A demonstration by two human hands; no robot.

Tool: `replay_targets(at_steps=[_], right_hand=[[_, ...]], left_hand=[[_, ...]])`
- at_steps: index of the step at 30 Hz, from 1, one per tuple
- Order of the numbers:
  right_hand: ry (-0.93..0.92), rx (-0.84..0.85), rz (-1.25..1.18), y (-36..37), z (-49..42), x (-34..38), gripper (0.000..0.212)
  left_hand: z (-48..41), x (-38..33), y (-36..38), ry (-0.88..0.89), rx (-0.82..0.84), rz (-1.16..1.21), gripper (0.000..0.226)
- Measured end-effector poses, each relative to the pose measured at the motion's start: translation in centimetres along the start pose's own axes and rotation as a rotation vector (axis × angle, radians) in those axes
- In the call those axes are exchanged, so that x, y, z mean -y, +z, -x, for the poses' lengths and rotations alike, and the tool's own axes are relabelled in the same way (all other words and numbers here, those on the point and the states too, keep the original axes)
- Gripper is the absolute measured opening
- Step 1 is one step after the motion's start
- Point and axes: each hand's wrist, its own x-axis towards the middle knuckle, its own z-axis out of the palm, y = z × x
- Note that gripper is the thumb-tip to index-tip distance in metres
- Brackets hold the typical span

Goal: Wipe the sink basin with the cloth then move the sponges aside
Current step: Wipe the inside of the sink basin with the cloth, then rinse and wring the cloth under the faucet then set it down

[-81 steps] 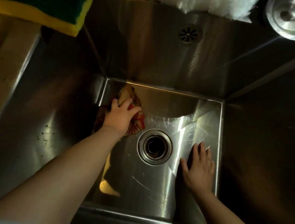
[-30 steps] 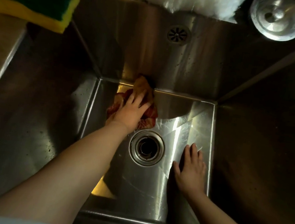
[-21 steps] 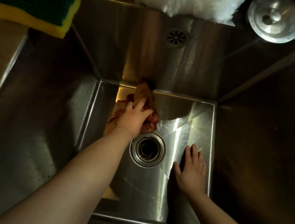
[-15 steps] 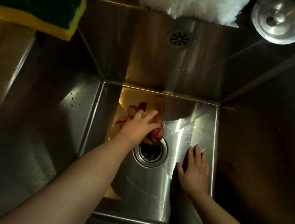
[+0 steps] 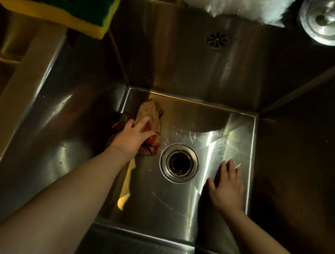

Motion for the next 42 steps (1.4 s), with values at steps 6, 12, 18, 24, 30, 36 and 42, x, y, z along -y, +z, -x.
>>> replay_targets(at_steps=[6,12,18,24,30,36,42], right_hand=[[-0.080,0.045,0.009,-0.2,0.1,0.2,0.070],[-0.270,0.109,0.022,-0.6,1.8,2.7,0.072],[-0.412,0.192,-0.017,-2.3,3.8,5.0,0.073],[-0.425,0.175,-0.150,-4.7,5.4,6.7,0.074],[-0.490,0.173,-0.197,-6.9,6.4,8.1,0.095],[-0.501,0.139,-0.310,-9.3,7.2,9.2,0.103],[-0.426,0.095,-0.429,-11.8,8.4,11.1,0.053]], left_hand=[[3.6,-0.2,2.2,-0.038,0.081,0.112,0.069],[6.9,-2.2,2.4,-0.041,0.132,0.205,0.069],[9.0,-3.9,0.3,-0.166,-0.013,0.327,0.096],[10.8,-5.4,-2.2,-0.121,-0.066,0.422,0.080],[12.4,-7.5,-4.3,0.092,-0.113,0.405,0.067],[13.5,-8.0,-7.1,0.191,-0.171,0.367,0.066],[14.7,-7.6,-9.8,0.223,-0.175,0.229,0.069]])
